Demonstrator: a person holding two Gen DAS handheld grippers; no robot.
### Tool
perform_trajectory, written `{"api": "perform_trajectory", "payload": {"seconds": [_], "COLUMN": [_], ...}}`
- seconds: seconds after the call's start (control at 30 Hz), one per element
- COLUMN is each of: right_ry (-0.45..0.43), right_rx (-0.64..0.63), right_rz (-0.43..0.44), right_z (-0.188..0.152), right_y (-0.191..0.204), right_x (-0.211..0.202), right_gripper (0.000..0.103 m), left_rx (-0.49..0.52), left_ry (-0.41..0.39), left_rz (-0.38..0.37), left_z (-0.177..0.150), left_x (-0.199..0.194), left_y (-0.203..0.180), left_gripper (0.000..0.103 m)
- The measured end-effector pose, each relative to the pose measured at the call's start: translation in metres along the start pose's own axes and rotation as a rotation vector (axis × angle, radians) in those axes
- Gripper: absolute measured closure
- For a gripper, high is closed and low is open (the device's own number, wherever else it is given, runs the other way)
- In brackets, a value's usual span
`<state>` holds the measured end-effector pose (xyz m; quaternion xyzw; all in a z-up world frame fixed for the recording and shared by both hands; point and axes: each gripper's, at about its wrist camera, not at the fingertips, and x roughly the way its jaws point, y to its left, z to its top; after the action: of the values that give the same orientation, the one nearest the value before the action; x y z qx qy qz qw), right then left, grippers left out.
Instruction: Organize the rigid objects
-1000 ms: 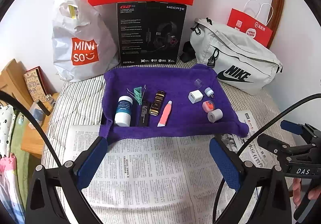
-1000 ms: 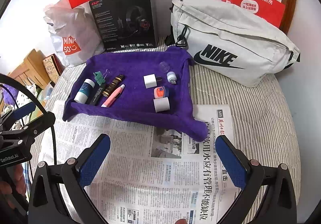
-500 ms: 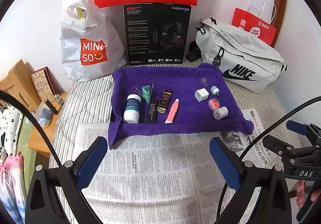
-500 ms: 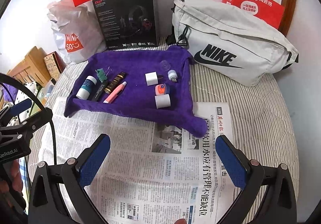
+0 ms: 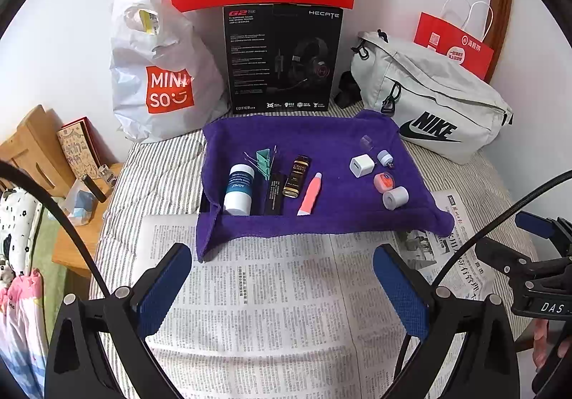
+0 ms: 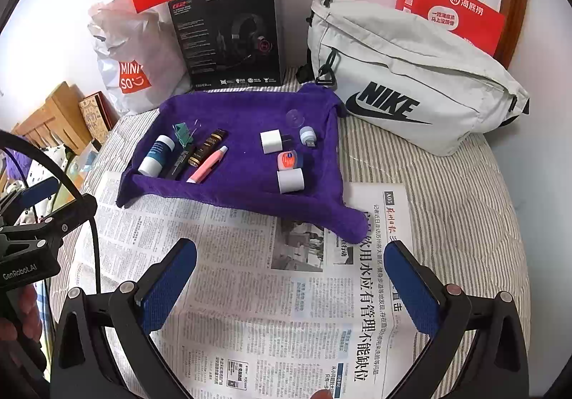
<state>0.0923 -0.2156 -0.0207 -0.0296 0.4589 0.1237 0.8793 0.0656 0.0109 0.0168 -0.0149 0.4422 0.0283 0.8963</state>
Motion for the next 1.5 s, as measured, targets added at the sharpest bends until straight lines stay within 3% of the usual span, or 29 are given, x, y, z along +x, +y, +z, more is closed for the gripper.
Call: {"api": "perform_trajectory", "payload": {"seconds": [1.5], "right_ry": [-0.001], "right_rx": [0.006], "right_rz": [0.002], "right_z": [-0.0026], "right_y": [-0.0008], "right_x": [-0.0043], "right_gripper": [0.000], "left_rx": [0.020], "left_ry": [0.009], "left_rz": [0.000], "left_z": [-0.0008], "left_x": [-0.0004], "left_y": [0.0008], "left_gripper": [0.000]}}
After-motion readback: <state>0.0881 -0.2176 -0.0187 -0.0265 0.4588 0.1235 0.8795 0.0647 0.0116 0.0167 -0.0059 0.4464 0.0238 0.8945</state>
